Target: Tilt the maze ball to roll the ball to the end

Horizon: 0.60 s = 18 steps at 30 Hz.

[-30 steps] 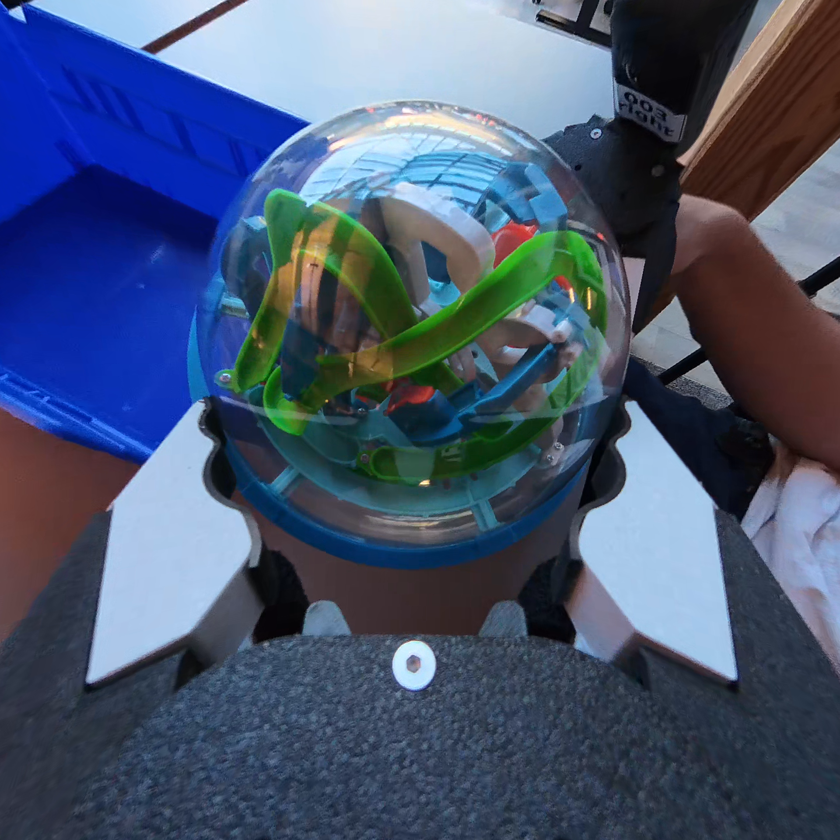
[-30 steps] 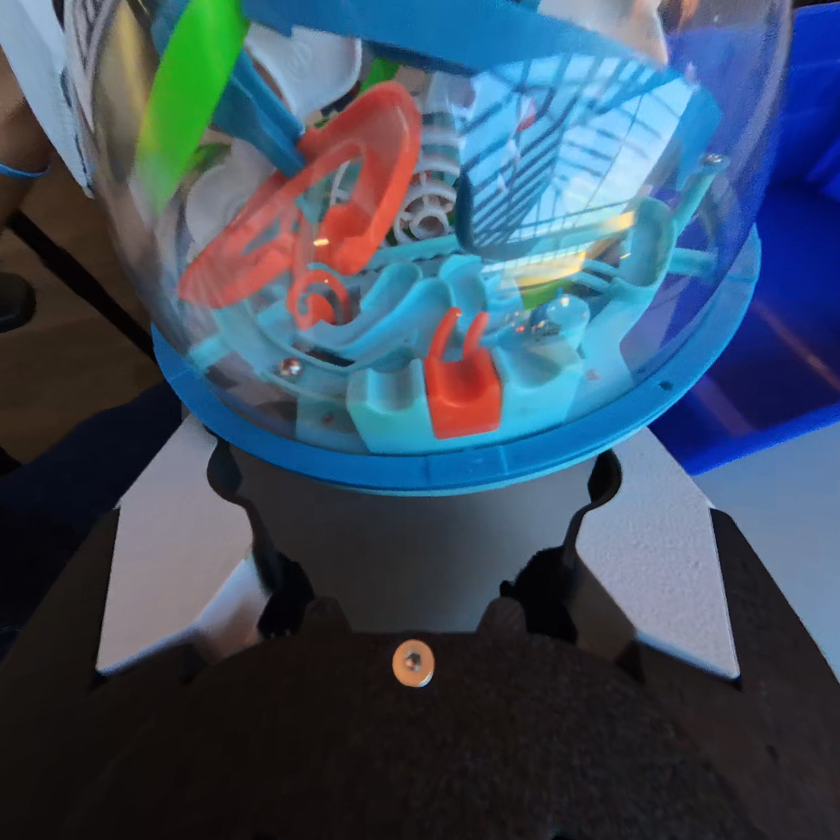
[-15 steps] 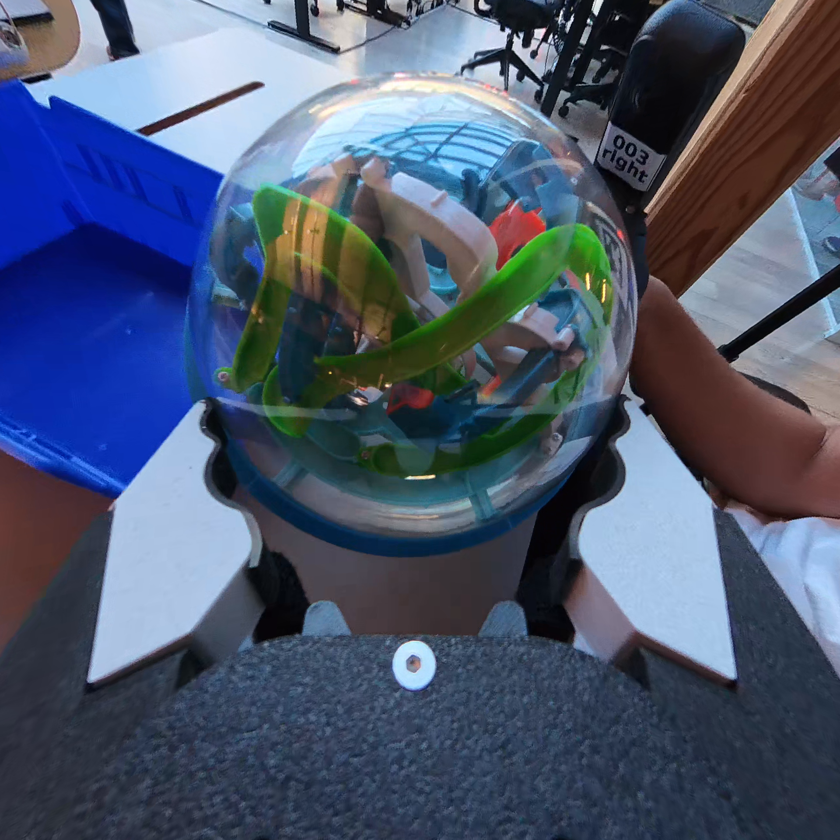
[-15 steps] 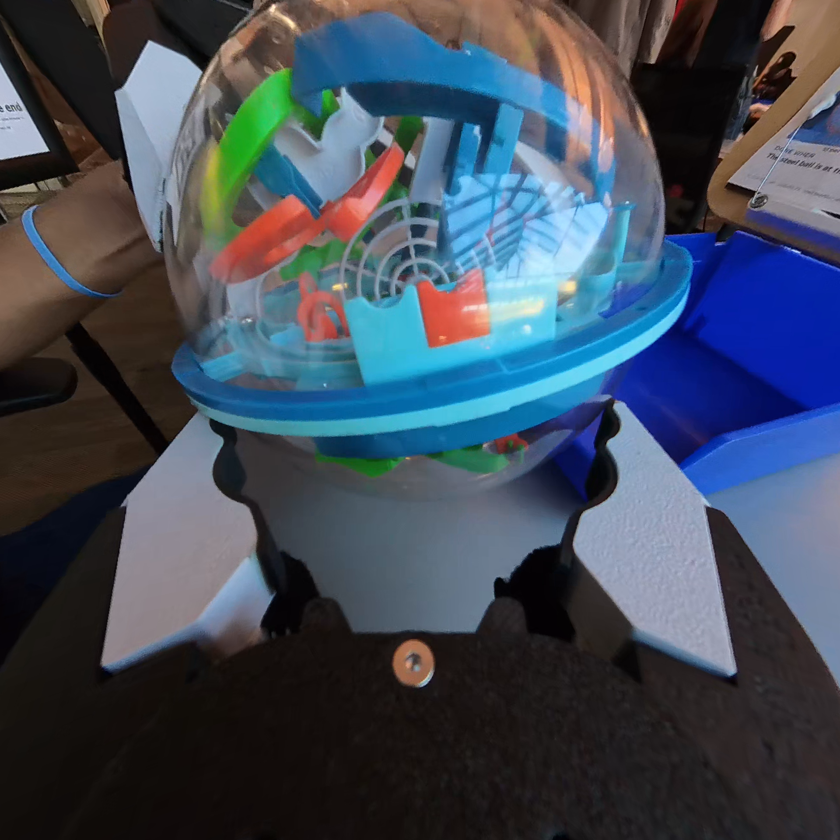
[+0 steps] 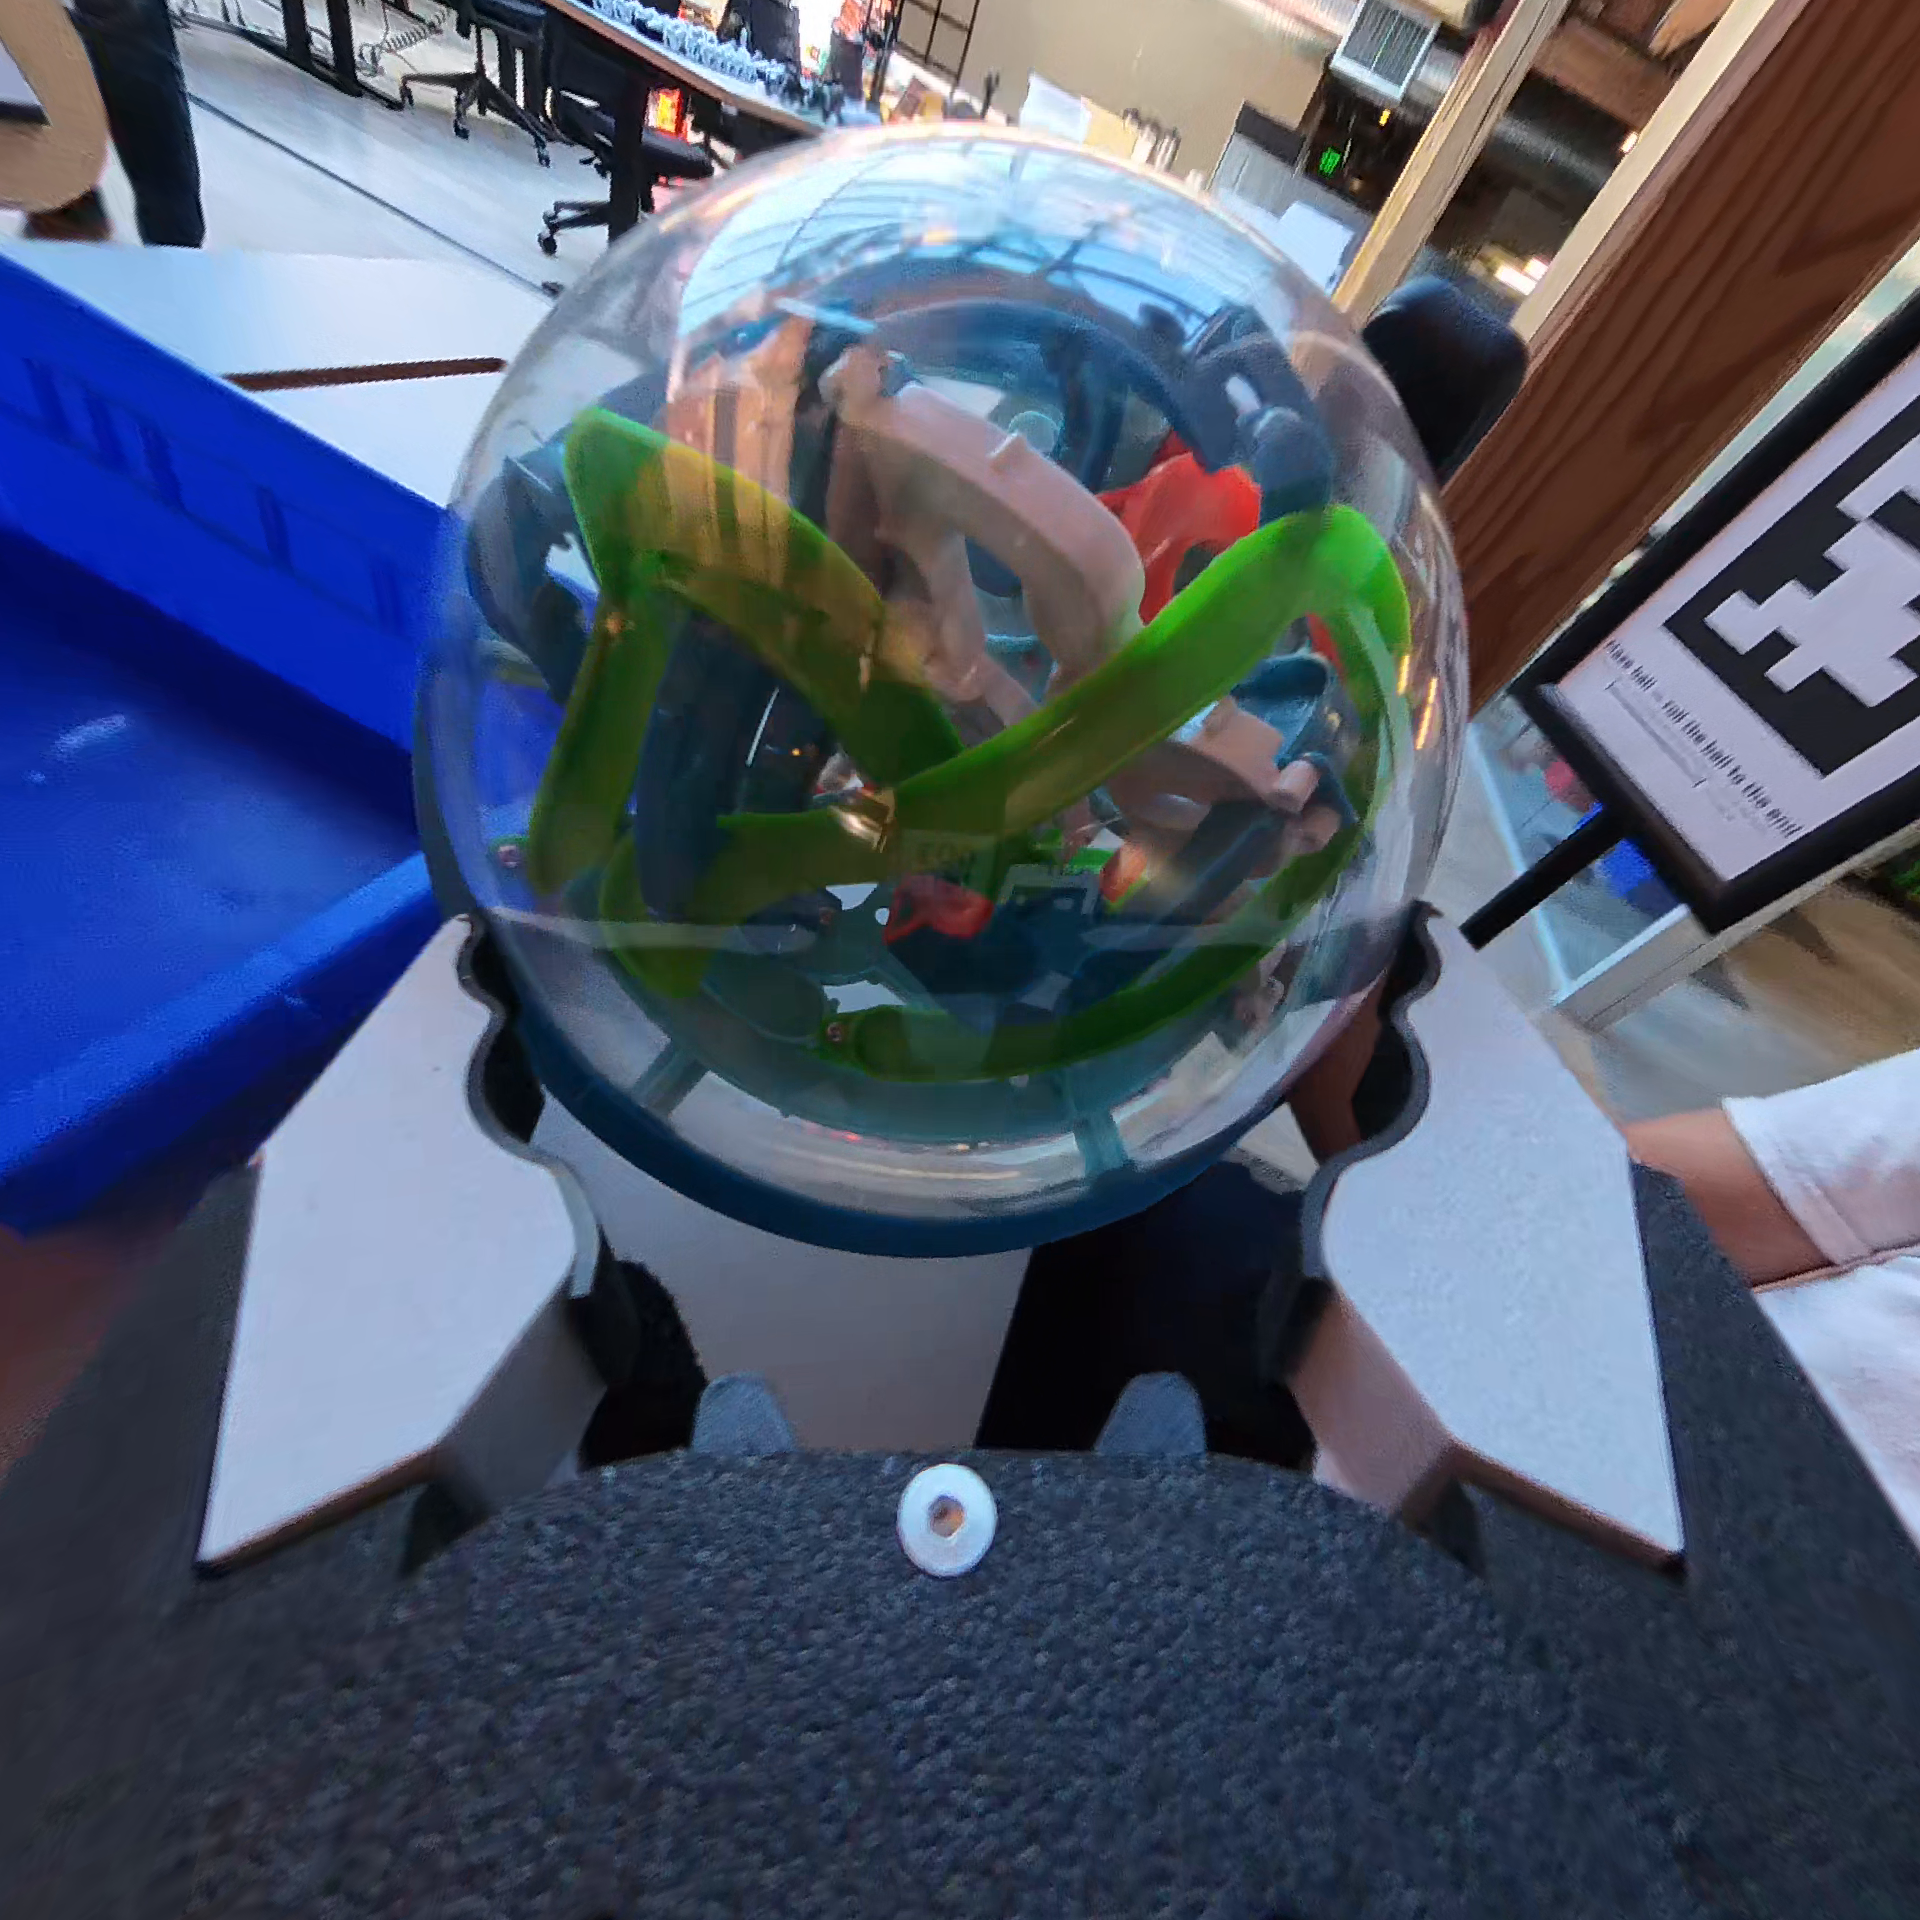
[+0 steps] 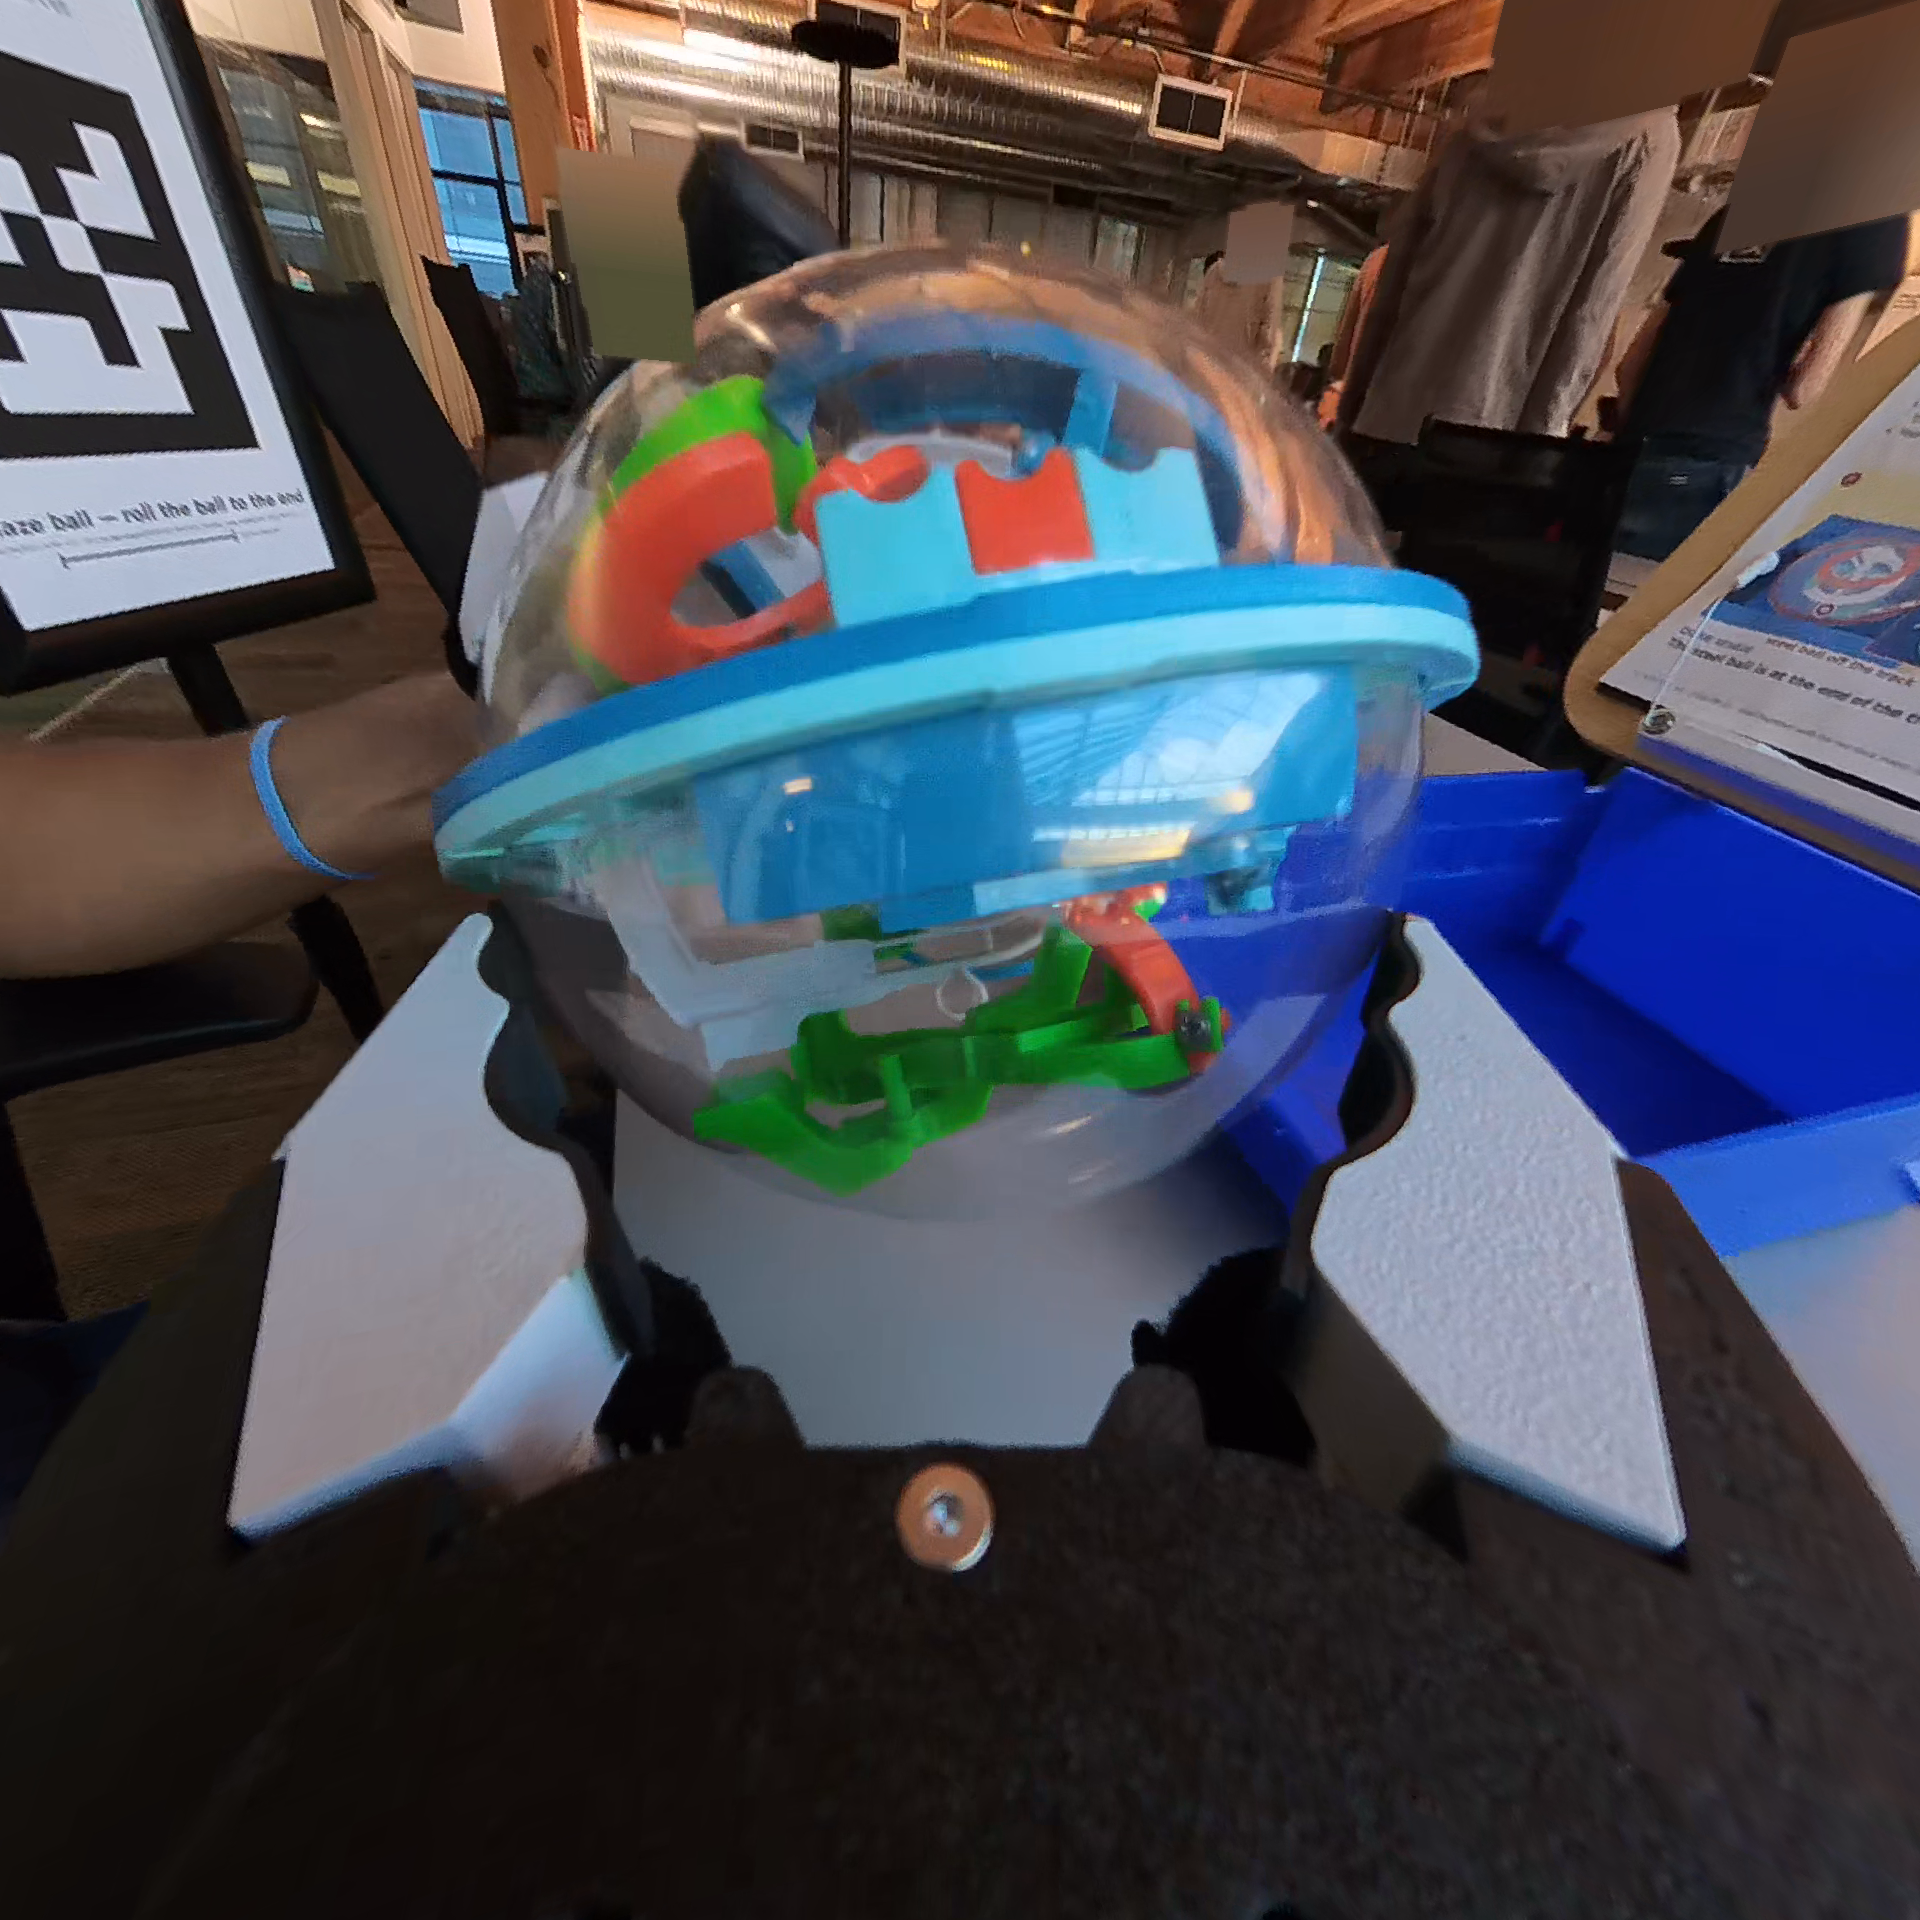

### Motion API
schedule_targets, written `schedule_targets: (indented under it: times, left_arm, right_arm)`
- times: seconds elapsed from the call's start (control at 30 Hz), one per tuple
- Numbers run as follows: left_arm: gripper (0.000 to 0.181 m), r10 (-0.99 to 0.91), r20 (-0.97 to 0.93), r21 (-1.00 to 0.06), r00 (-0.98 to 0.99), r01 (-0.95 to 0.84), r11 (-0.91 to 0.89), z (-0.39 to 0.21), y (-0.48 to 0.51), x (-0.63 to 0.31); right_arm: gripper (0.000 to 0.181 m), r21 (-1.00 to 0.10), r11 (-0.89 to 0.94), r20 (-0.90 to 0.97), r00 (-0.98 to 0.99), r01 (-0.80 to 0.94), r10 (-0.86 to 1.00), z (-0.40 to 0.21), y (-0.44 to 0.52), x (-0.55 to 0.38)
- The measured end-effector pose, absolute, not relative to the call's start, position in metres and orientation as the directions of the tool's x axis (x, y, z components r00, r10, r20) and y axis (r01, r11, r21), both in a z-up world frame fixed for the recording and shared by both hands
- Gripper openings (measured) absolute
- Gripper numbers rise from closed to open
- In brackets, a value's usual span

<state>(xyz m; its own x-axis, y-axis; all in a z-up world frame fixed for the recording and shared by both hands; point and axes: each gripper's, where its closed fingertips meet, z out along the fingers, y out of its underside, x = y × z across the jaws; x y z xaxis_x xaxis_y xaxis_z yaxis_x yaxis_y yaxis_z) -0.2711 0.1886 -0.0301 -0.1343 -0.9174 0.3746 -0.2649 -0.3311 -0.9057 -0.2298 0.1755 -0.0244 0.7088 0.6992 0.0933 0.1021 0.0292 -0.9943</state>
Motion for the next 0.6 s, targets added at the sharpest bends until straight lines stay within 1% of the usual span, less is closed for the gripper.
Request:
schedule_targets:
  times: [0.1, 0.13, 0.17, 0.3, 0.4, 0.6]
  left_arm:
    - [0.157, -0.862, 0.474, -0.873, -0.181, -0.226, -0.433, -0.033, 0.182, -0.277]
    - [0.157, -0.84, 0.5, -0.861, -0.21, -0.224, -0.457, -0.034, 0.179, -0.279]
    - [0.157, -0.818, 0.521, -0.851, -0.244, -0.219, -0.477, -0.035, 0.176, -0.281]
    - [0.156, -0.707, 0.595, -0.8, -0.382, -0.195, -0.568, -0.027, 0.163, -0.285]
    - [0.156, -0.651, 0.62, -0.773, -0.438, -0.196, -0.604, -0.024, 0.157, -0.285]
    - [0.157, -0.492, 0.716, -0.656, -0.496, -0.235, -0.718, -0.016, 0.144, -0.285]
  right_arm:
    - [0.148, -0.997, 0.024, 0.067, 0.706, 0.071, 0.705, -0.015, 0.171, -0.237]
    - [0.149, -0.998, 0.035, 0.068, 0.711, 0.061, 0.7, -0.009, 0.17, -0.241]
    - [0.154, -0.997, 0.054, 0.074, 0.719, 0.051, 0.691, -0.003, 0.168, -0.244]
    - [0.154, -0.996, 0.075, 0.08, 0.754, 0.041, 0.652, 0.022, 0.16, -0.253]
    - [0.154, -0.997, 0.05, 0.078, 0.776, 0.061, 0.626, 0.029, 0.155, -0.255]
    - [0.154, -1.0, -0.013, -0.016, 0.817, -0.011, 0.576, 0.044, 0.152, -0.256]
